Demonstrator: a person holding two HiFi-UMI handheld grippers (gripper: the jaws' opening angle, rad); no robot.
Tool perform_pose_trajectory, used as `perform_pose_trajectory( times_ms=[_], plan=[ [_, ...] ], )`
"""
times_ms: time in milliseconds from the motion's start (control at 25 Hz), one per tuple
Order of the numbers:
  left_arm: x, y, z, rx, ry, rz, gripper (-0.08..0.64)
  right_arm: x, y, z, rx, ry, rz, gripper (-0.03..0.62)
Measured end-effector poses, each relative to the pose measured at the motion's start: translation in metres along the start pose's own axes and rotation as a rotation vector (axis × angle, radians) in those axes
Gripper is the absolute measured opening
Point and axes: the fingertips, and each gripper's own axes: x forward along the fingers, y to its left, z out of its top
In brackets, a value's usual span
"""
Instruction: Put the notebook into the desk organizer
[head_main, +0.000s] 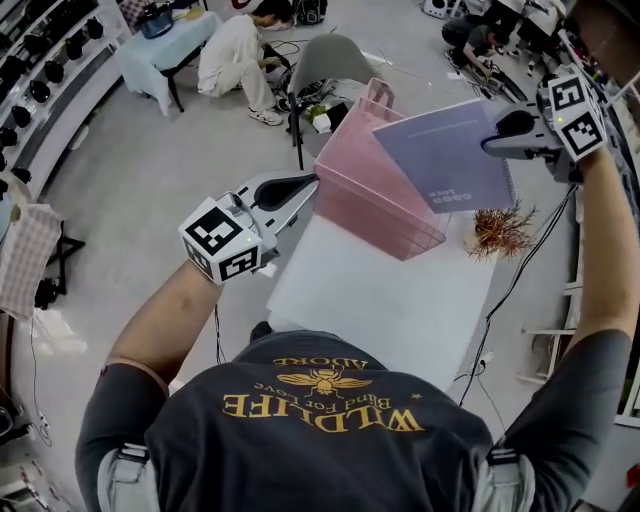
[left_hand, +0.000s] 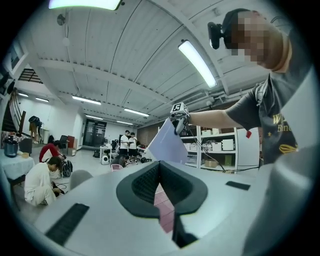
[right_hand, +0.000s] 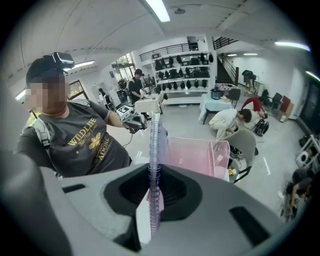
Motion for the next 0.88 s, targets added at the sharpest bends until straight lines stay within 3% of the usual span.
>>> perform_pose_trajectory(
  times_ms=[240,360,640,880],
  plan=[
    [0.001,0.009,-0.007,-0.017,0.007,0.008,0.001,0.021,-0.004,0.008,0.000,0.153,0.145,0.048],
    [0.000,0.011,-0.014,-0.032,0.015,0.010,0.000,0.048,-0.019,0.013,0.002,0.184,0.189,0.048],
    [-0.010,0.024,-0.024,-0.057,0.020,0.031,0.000,0.109,-0.090,0.000,0.024,0.326,0.080,0.048],
    [-0.012,0.030,-0.032,-0.065,0.033,0.042,0.000,0.150,-0.135,-0.010,-0.012,0.316,-0.030,0.048]
  ],
)
